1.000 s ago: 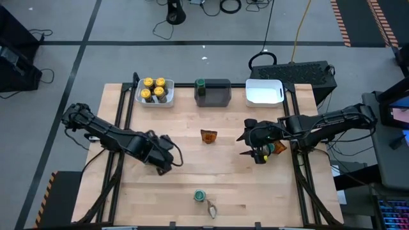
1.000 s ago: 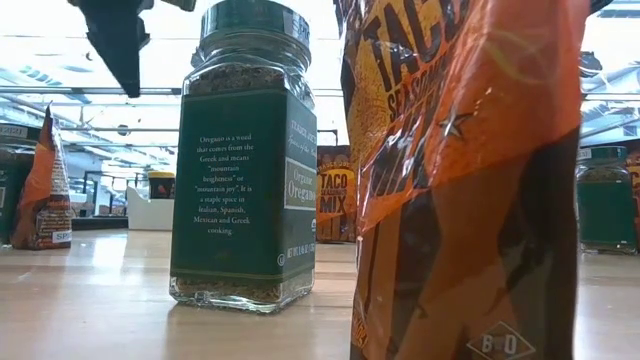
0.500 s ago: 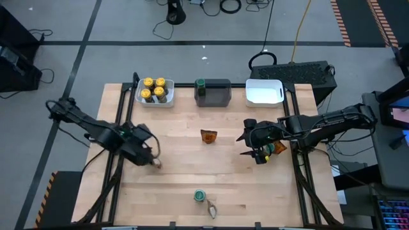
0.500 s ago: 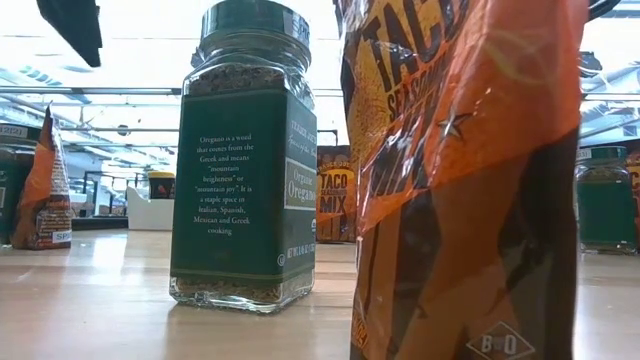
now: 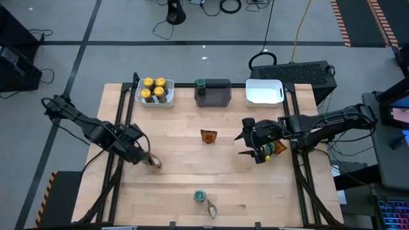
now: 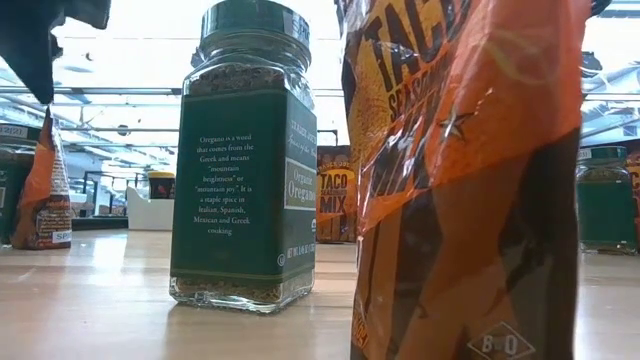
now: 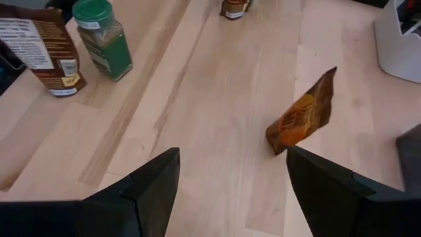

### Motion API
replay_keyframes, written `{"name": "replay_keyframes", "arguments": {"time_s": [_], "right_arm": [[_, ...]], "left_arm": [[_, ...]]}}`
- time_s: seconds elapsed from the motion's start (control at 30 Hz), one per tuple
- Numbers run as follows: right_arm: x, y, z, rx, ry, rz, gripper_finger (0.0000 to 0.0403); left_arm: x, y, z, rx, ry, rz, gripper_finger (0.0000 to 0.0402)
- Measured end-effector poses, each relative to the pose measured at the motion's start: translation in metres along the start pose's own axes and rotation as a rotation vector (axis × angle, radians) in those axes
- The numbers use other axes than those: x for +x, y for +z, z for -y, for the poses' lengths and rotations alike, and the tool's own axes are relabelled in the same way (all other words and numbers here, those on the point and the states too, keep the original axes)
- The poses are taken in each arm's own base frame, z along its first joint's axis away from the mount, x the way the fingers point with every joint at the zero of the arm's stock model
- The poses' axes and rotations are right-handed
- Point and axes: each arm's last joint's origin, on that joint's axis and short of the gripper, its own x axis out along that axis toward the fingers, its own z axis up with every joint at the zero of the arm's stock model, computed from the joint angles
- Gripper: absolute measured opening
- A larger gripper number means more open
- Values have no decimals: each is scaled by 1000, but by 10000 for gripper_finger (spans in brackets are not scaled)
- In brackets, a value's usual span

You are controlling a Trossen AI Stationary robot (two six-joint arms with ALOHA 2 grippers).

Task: Sort spices by type
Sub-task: Put the top left green seasoning bottle into the black bin

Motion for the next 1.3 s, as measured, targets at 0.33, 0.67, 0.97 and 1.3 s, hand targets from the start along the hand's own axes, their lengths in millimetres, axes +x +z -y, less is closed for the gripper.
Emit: {"name": "replay_keyframes", "arguments": {"time_s": [0.33, 0.67, 0.97, 1.3], "right_arm": [[0, -1, 10, 21, -36, 0, 263], [-1, -1, 17, 5, -62, 17, 263], [-1, 0, 17, 1, -59, 18, 263], [7, -13, 15, 3, -54, -8, 263]], "left_arm": [[27, -11, 1, 129, -5, -123, 296], [27, -10, 5, 146, -54, -125, 296], [27, -9, 8, 197, -90, -121, 296], [27, -9, 8, 289, -91, -95, 296]]}}
